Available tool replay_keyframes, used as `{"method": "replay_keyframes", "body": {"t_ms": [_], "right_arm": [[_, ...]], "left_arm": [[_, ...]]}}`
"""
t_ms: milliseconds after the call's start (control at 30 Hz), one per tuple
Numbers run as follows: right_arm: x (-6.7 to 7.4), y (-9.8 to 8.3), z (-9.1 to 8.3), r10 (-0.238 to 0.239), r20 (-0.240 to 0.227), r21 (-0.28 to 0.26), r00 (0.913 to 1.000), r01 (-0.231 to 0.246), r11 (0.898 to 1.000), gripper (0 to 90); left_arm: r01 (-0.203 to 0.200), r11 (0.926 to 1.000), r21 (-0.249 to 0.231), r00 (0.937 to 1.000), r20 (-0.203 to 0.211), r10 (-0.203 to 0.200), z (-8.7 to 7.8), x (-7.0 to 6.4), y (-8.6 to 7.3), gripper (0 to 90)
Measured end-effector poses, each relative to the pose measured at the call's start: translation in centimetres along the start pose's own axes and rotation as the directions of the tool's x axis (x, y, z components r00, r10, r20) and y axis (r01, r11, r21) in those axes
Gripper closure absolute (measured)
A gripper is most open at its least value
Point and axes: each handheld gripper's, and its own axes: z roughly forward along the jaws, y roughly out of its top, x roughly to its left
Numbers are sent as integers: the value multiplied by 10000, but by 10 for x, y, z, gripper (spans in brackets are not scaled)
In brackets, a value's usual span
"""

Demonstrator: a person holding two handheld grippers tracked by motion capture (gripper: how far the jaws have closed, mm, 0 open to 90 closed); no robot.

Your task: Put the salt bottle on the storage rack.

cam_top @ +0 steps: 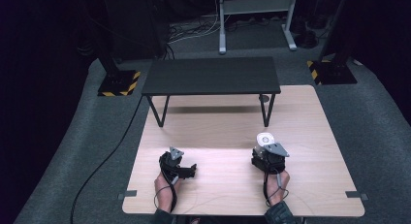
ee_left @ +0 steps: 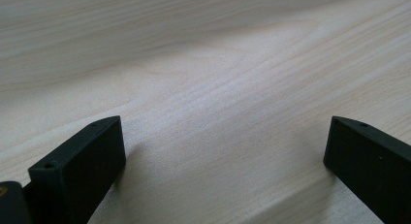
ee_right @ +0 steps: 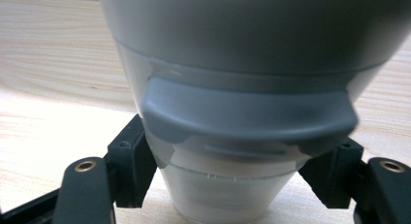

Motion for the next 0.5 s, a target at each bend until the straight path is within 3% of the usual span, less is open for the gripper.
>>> {"method": "replay_keyframes", "body": {"t_ms": [500], "right_arm": [[-3,10,-15,-63,-75,-279,10000,61,9996,291]], "left_arm": [[4,10000,-1,10000,2,-4,0,0,0,8]]}}
